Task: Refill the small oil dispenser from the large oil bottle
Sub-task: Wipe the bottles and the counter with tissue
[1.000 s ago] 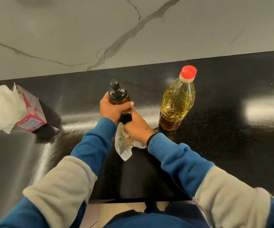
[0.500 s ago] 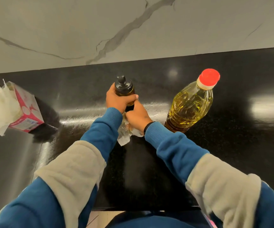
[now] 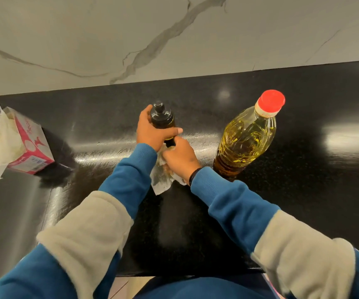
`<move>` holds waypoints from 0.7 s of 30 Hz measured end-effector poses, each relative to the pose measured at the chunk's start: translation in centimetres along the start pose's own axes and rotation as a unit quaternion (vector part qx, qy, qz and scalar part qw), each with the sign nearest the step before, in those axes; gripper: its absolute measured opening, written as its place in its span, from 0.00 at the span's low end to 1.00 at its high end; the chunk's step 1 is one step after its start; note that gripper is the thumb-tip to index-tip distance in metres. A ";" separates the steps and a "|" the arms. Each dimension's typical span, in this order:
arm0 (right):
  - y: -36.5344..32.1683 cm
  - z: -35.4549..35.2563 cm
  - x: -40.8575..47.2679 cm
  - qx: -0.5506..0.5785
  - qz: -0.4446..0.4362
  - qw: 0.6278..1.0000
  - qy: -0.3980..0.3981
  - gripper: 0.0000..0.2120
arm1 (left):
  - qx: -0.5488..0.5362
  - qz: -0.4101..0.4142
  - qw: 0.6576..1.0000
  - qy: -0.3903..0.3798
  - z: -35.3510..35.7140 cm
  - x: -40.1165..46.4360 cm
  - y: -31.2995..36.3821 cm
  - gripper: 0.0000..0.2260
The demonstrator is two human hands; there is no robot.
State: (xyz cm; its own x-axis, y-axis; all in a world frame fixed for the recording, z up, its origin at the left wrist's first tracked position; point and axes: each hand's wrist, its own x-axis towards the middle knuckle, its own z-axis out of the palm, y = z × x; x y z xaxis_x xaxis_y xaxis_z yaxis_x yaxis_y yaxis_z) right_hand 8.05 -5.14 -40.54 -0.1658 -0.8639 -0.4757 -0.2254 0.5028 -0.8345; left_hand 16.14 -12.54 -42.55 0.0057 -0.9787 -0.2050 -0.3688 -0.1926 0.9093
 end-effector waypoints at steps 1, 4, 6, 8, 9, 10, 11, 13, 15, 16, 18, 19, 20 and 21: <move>0.0 -0.4 -0.9 -0.013 -0.012 1.000 0.002 0.15 | -0.020 -0.008 1.000 -0.003 -0.5 -0.7 0.2 0.49; 0.5 -1.7 -3.7 -0.038 -0.051 0.998 0.009 0.21 | -0.067 -0.014 0.995 0.076 -1.9 -3.9 0.6 0.42; 1.0 -2.4 -5.5 -0.018 -0.075 0.997 0.009 0.20 | -0.102 0.015 0.979 0.176 -2.3 -6.6 0.5 0.28; 1.1 -2.9 -6.9 -0.011 -0.114 0.993 0.033 0.15 | -0.133 0.059 0.960 0.239 -2.1 -9.0 1.0 0.18; 1.0 -3.2 -7.7 -0.011 -0.138 0.989 0.052 0.13 | -0.146 0.080 0.956 0.242 -1.8 -10.0 1.4 0.14; 0.9 -3.7 -8.3 -0.010 -0.161 0.984 0.071 0.12 | -0.158 0.097 0.955 0.232 -1.3 -11.0 2.0 0.12; 0.8 -4.3 -9.1 -0.011 -0.183 0.979 0.089 0.12 | -0.166 0.111 0.955 0.220 -0.7 -11.8 2.5 0.10; 1.0 -5.8 -10.3 -0.014 -0.220 0.968 0.117 0.10 | -0.172 0.135 0.958 0.185 0.8 -13.1 3.1 0.07; 1.9 -7.4 -11.4 -0.013 -0.236 0.963 0.132 0.09 | -0.164 0.151 0.965 0.139 2.4 -14.3 3.3 0.09; 2.5 -8.2 -11.9 -0.012 -0.236 0.962 0.134 0.09 | -0.157 0.153 0.969 0.113 3.2 -14.8 3.2 0.10; 4.0 -9.5 -12.8 -0.015 -0.219 0.966 0.138 0.09 | -0.134 0.146 0.978 0.060 4.7 -15.7 2.9 0.16; 4.9 -10.2 -13.2 -0.014 -0.210 0.966 0.148 0.07 | -0.117 0.141 0.983 0.032 5.3 -16.1 2.7 0.20; 5.7 -10.9 -13.4 -0.007 -0.207 0.964 0.167 0.05 | -0.099 0.138 0.985 0.004 5.9 -16.4 2.6 0.24; 6.5 -11.6 -13.7 0.007 -0.210 0.959 0.192 0.03 | -0.082 0.138 0.987 -0.021 6.5 -16.7 2.6 0.29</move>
State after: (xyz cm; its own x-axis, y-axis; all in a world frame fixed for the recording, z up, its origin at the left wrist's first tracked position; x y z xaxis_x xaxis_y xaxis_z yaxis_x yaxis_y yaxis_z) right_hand -2.28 10.34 -36.20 -0.4041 -0.9139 0.0383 -0.3378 0.1101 -0.9347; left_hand 9.09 3.70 -39.09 -0.1138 -0.9923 0.0480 -0.1951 0.0697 0.9783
